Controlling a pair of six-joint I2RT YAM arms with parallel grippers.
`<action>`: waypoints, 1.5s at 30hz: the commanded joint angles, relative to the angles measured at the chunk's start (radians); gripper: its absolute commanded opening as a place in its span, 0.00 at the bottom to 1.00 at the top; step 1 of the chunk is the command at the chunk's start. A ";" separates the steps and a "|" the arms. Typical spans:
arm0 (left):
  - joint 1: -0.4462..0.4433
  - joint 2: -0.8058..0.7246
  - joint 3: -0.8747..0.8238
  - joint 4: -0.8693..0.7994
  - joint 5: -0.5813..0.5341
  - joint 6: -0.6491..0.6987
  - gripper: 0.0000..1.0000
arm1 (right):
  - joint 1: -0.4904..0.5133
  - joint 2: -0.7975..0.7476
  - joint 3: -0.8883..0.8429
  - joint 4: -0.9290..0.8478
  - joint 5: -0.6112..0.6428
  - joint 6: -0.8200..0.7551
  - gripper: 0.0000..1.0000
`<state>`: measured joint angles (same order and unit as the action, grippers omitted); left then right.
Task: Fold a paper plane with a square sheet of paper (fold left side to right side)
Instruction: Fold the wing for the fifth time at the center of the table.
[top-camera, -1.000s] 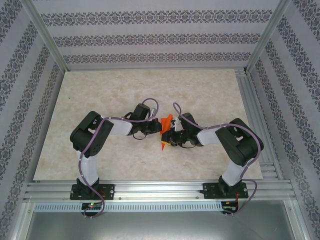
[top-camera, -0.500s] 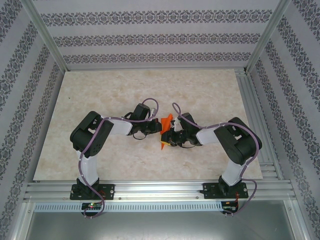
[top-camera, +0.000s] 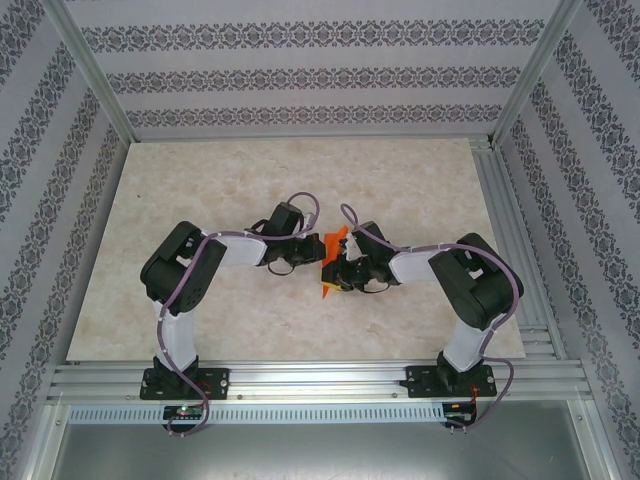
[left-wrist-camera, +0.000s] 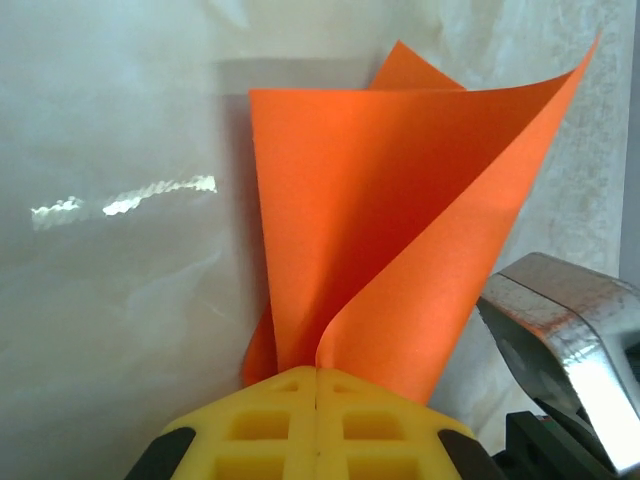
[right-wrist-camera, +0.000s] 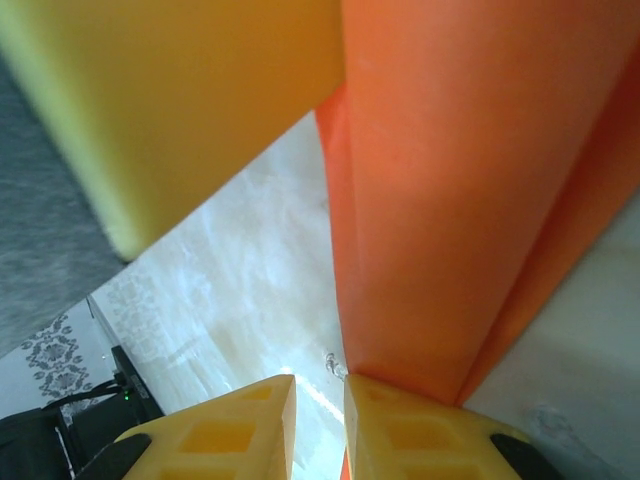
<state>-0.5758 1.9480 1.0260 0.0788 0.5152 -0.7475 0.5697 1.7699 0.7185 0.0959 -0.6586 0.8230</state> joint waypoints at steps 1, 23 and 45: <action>0.027 -0.018 0.064 -0.028 -0.022 0.042 0.05 | 0.018 0.026 -0.013 -0.145 0.092 -0.035 0.21; 0.092 -0.248 -0.072 -0.050 -0.030 0.055 0.14 | 0.015 0.039 0.074 -0.346 0.086 -0.241 0.20; -0.044 -0.108 -0.078 0.110 0.044 -0.057 0.10 | 0.012 0.062 0.052 -0.285 0.076 -0.199 0.20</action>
<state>-0.6113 1.8156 0.9443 0.1356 0.5602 -0.7914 0.5800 1.7813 0.8097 -0.1127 -0.6266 0.6327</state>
